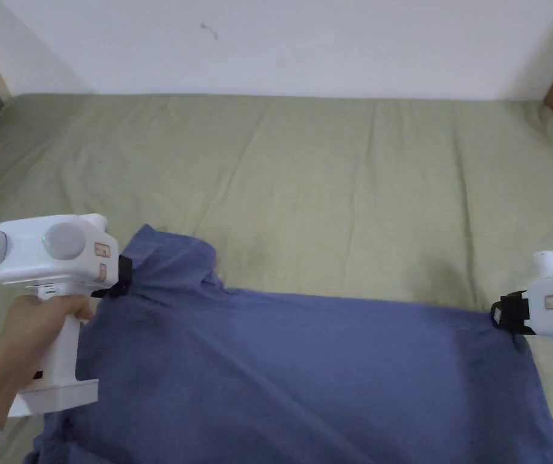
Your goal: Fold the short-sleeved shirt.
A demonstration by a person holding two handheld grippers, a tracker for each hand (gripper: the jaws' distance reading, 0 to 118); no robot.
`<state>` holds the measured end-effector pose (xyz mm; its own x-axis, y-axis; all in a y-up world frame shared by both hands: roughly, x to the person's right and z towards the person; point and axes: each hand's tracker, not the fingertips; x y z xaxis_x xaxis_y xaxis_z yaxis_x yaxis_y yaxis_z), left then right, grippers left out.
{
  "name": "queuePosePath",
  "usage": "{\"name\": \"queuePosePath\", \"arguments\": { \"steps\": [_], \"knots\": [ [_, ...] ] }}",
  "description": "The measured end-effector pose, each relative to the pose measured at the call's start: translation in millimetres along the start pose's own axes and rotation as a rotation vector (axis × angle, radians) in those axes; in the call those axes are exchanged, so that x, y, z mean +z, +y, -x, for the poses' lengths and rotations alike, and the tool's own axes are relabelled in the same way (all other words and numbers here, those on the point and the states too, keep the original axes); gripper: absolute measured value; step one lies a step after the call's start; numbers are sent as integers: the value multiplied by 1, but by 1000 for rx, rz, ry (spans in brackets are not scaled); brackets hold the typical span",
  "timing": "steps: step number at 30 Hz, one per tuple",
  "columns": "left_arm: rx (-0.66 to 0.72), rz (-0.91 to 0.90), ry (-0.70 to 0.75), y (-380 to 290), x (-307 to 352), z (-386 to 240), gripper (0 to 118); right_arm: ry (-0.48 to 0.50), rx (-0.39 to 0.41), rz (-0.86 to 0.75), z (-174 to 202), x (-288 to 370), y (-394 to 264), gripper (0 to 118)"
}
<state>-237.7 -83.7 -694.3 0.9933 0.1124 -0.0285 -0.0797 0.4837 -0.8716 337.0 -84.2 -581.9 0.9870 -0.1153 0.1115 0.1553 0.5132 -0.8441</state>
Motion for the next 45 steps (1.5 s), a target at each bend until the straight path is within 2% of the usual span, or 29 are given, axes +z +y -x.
{"name": "queuePosePath", "arguments": {
  "steps": [5, 11, 16, 21, 24, 26, 30, 31, 32, 33, 34, 36, 37, 39, 43, 44, 45],
  "knots": [
    [-123, -82, 5, -19, 76, -3, 0, -1, 41, -51, 5, 50, -9, 3],
    [-133, -165, -50, -79, 178, 5, 0, 20, 45, -124, 1, 125, -51, 3],
    [-126, -147, -52, -153, 224, 21, 0, 50, 21, -132, -4, 167, -119, 3],
    [-120, -19, -36, -231, 220, 34, 0, 49, -18, -21, -12, 162, -197, 3],
    [-160, 59, 28, -268, 196, 38, 0, 52, -38, 40, -16, 145, -232, 3],
    [-143, 83, 39, -284, 183, 42, 0, 50, -73, 75, -26, 128, -245, 3],
    [-83, 82, 24, -295, 166, 54, 2, 44, -67, 54, -24, 127, -258, 4],
    [-85, 77, 34, -294, 163, 55, 6, 40, -60, 40, -23, 126, -257, 7],
    [-85, 79, 36, -293, 162, 55, 16, 34, -55, 41, -23, 126, -256, 17],
    [-81, 92, 37, -291, 161, 55, 37, 20, -45, 37, -20, 127, -255, 34],
    [-77, 102, 30, -291, 162, 55, 57, -14, -30, 24, -19, 129, -254, 43],
    [-81, 93, 11, -290, 169, 51, 108, -45, -23, 22, -18, 134, -250, 53],
    [-90, 82, 25, -287, 173, 48, 112, -49, -22, 9, -15, 141, -249, 53],
    [-135, 14, 54, -282, 189, 43, 110, -44, -21, -27, -12, 151, -243, 53],
    [-103, -75, 15, -265, 218, 37, 107, -33, 2, -111, 6, 169, -228, 53],
    [-92, -110, -9, -262, 227, 35, 99, -20, 6, -137, 13, 173, -224, 52],
    [-85, -129, -23, -259, 232, 33, 75, -6, 10, -157, 19, 177, -221, 52]
  ]
}}
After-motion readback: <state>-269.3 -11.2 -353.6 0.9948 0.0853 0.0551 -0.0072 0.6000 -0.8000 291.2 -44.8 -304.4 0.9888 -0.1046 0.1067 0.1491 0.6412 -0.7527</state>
